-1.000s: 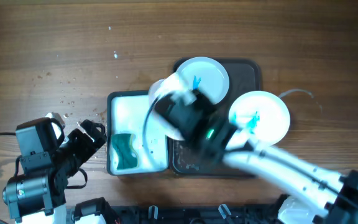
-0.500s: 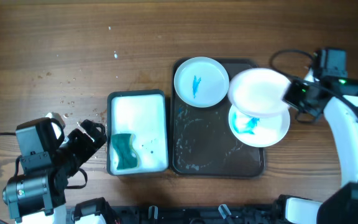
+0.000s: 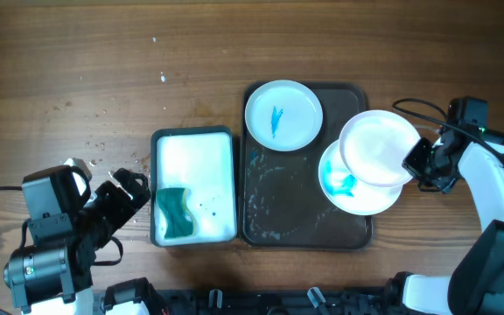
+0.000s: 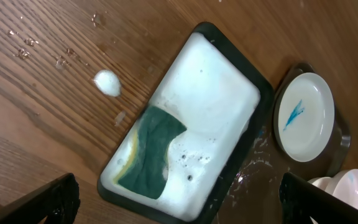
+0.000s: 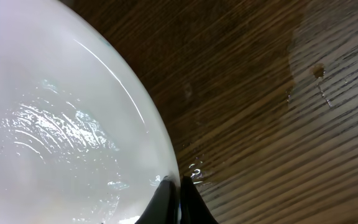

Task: Clean dirty plates on tray and stack at the side
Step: 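Carry the plate right and set it on the table beside the tray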

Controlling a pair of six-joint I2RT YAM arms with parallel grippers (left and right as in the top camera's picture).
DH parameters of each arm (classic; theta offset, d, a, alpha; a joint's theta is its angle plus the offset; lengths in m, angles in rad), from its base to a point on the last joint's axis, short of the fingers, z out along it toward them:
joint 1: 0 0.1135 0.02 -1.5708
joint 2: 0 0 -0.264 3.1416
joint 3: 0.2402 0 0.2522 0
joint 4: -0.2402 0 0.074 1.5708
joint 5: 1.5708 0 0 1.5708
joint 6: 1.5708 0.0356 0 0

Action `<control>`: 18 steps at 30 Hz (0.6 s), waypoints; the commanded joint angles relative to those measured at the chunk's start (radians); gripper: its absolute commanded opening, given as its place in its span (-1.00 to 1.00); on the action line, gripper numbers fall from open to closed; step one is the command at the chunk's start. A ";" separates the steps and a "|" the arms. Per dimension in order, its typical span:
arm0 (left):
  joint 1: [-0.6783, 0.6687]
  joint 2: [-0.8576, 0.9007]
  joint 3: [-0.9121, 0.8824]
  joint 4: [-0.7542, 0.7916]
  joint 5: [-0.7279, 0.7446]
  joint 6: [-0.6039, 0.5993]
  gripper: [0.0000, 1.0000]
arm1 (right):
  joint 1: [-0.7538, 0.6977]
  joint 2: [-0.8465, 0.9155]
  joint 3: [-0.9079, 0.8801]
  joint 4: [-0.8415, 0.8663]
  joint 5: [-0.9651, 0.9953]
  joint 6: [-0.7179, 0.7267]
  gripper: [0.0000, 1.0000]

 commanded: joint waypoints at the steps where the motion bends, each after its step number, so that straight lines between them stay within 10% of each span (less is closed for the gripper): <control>1: 0.008 0.000 0.018 0.001 0.012 -0.010 1.00 | 0.002 -0.054 0.035 -0.005 -0.039 0.011 -0.91; 18: 0.008 0.000 0.018 0.001 0.012 -0.010 1.00 | -0.287 -0.085 0.088 0.164 0.206 0.035 -0.91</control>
